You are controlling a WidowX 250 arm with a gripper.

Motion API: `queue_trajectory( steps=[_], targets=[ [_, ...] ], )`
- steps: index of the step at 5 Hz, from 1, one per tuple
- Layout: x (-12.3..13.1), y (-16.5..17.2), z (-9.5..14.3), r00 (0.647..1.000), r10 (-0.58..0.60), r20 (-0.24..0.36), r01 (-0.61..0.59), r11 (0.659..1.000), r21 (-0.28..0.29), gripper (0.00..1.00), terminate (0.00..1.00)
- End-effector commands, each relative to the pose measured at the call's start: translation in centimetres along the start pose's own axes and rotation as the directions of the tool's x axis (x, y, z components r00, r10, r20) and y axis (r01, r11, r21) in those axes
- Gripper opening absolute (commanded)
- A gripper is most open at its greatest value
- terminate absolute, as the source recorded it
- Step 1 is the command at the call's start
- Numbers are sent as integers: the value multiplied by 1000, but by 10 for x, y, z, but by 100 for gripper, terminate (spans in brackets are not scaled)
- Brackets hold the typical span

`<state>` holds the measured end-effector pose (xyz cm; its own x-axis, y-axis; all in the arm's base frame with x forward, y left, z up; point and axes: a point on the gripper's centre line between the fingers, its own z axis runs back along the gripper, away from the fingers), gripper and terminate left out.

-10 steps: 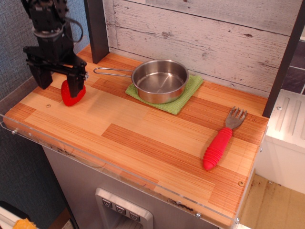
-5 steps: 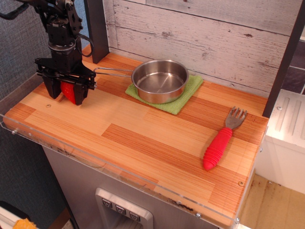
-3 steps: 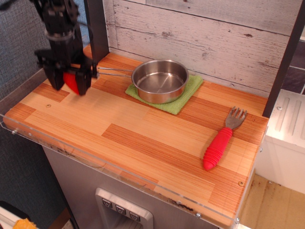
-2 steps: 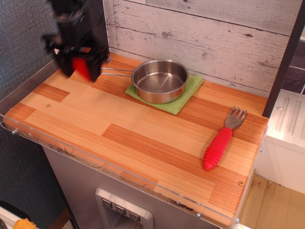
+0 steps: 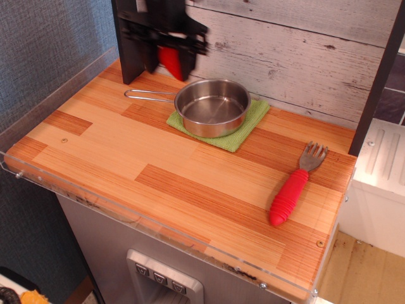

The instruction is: Take the cherry and place it in the silver vessel.

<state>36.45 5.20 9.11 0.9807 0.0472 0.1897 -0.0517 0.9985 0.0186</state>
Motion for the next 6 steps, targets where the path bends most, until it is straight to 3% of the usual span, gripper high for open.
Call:
queue_trajectory(
  steps=[1, 2, 3, 5, 6],
  targets=[
    [15, -16, -6, 999, -44, 11, 45, 999, -7, 0, 0],
    [12, -23, -10, 998, -65, 2, 65, 998, -23, 0, 0],
    [10, -25, -6, 997, -72, 2, 72, 997, -36, 100, 0],
    [-9, -24, 26, 996, -87, 23, 88, 995, -45, 100, 0],
    [-44, -16, 46, 998, -64, 12, 64, 997, -48, 100, 0]
  ],
)
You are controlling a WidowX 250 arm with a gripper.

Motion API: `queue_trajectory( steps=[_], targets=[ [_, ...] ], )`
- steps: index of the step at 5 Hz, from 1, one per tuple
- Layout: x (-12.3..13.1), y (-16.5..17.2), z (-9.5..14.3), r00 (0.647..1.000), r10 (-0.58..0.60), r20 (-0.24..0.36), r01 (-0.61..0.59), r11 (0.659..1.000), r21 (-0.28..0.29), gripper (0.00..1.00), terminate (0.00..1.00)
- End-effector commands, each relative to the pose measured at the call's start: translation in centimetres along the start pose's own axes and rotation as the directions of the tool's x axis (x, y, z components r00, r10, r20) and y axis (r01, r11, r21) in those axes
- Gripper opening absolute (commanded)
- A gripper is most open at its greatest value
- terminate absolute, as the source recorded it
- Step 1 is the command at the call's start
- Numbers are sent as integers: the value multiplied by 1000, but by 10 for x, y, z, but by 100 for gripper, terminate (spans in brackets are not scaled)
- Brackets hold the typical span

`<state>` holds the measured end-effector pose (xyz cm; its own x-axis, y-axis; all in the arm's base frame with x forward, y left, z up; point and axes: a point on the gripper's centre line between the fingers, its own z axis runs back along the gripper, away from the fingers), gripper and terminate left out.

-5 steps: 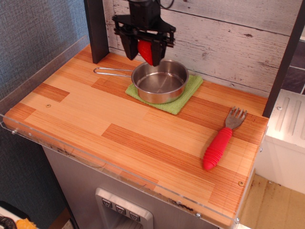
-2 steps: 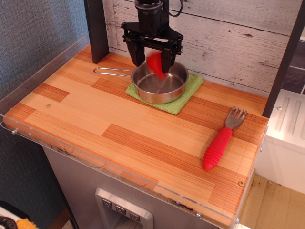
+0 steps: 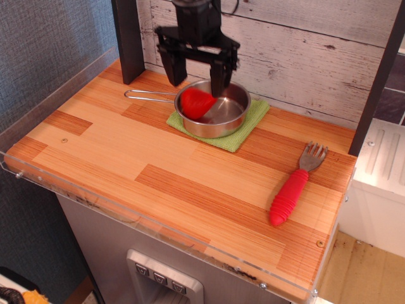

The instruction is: Take the cherry and place it in the silver vessel.

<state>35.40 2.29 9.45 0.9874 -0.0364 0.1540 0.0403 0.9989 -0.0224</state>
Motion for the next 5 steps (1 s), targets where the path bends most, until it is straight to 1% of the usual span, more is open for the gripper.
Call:
queue_trajectory(
  steps=[1, 2, 3, 4, 5],
  targets=[
    [-57, 11, 41, 999, 16, 28, -15, 1000, -9, 100, 0],
    [-66, 12, 37, 1000, 1, 5, -1, 1000, -22, 100, 0],
    [-67, 13, 33, 1000, -24, -3, 24, 999, -24, 100, 0],
    [-67, 13, 33, 1000, -24, -3, 24, 999, -24, 100, 0],
    [-67, 13, 33, 1000, -24, -3, 24, 999, -24, 100, 100]
  ],
)
